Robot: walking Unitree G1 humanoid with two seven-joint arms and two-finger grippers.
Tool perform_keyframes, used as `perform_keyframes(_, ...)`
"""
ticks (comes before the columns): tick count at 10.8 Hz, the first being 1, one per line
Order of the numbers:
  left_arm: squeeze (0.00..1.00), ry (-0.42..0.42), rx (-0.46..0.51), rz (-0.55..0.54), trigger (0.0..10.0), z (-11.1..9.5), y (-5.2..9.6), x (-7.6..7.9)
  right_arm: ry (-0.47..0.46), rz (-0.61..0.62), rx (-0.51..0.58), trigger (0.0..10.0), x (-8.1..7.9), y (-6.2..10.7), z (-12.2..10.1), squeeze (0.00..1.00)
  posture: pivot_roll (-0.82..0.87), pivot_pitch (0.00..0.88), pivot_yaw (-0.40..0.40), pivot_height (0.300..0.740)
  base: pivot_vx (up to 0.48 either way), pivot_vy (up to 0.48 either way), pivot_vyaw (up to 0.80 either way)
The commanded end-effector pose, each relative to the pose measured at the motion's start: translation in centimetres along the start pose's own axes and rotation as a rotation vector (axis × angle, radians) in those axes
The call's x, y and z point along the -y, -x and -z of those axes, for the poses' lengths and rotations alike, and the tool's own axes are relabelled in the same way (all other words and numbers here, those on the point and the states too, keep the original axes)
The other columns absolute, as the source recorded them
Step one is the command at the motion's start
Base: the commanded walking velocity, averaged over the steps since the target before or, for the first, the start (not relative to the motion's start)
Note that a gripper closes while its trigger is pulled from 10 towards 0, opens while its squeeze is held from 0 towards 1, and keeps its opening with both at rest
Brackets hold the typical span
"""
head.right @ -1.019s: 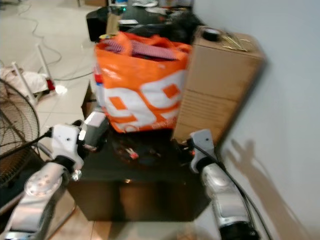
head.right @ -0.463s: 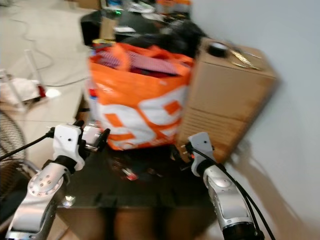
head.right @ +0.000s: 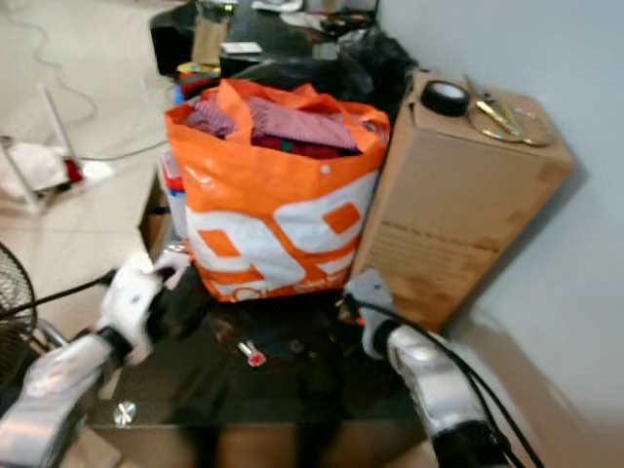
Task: Hang keys on a hook
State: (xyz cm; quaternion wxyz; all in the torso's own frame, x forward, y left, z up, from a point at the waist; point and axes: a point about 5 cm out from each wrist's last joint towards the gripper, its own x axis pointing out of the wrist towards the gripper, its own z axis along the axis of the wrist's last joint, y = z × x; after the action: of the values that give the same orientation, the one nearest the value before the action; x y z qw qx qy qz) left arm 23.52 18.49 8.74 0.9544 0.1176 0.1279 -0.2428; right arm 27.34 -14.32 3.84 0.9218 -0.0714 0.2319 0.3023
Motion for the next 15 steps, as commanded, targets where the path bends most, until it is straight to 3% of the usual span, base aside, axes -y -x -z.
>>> perform_keyframes(1,0.18,0.003,0.0,0.066,10.0,-0.3,0.1,0.7,0.001,-0.01,-0.039,10.0,-0.2,-0.9,0.2,1.0,-0.02,0.0,-0.086,0.74,0.0,0.0,0.0)
perform_keyframes(2,0.18,0.006,-0.013,0.093,10.0,-0.2,0.3,1.0,-0.009,-0.015,-0.052,10.0,-0.5,-1.3,0.4,1.0,-0.02,0.0,-0.086,0.74,0.0,0.0,0.0)
perform_keyframes(3,0.18,-0.01,-0.045,0.169,10.0,0.1,0.6,1.7,-0.035,-0.016,-0.087,10.0,-1.1,-2.2,1.0,0.42,-0.02,0.0,-0.085,0.74,0.0,0.0,0.0)
perform_keyframes(4,0.18,-0.001,-0.075,0.247,10.0,0.3,0.7,2.2,-0.038,-0.009,-0.153,10.0,-1.7,-3.0,2.3,0.0,-0.03,0.0,-0.074,0.74,0.0,0.0,0.0)
perform_keyframes(6,0.17,0.009,-0.123,0.331,10.0,0.8,1.1,3.0,-0.099,-0.01,-0.193,10.0,-2.6,-3.6,3.4,0.0,-0.04,0.009,-0.064,0.74,0.0,0.0,0.0)
perform_keyframes(8,0.18,0.016,-0.145,0.336,10.0,1.1,1.9,3.1,-0.101,0.011,-0.203,10.0,-3.2,-4.1,4.0,0.0,-0.04,0.045,-0.077,0.74,0.0,0.0,0.0)
perform_keyframes(10,0.18,0.03,-0.164,0.335,10.0,1.2,2.8,3.4,-0.149,0.022,-0.171,0.6,-3.7,-4.5,3.9,0.0,-0.02,0.073,-0.093,0.74,0.0,0.0,0.0)
perform_keyframes(15,0.18,0.043,-0.192,0.299,10.0,1.2,4.5,3.4,-0.172,0.086,-0.177,0.0,-4.3,-5.4,3.9,0.0,0.02,0.109,-0.119,0.74,0.0,0.0,0.0)
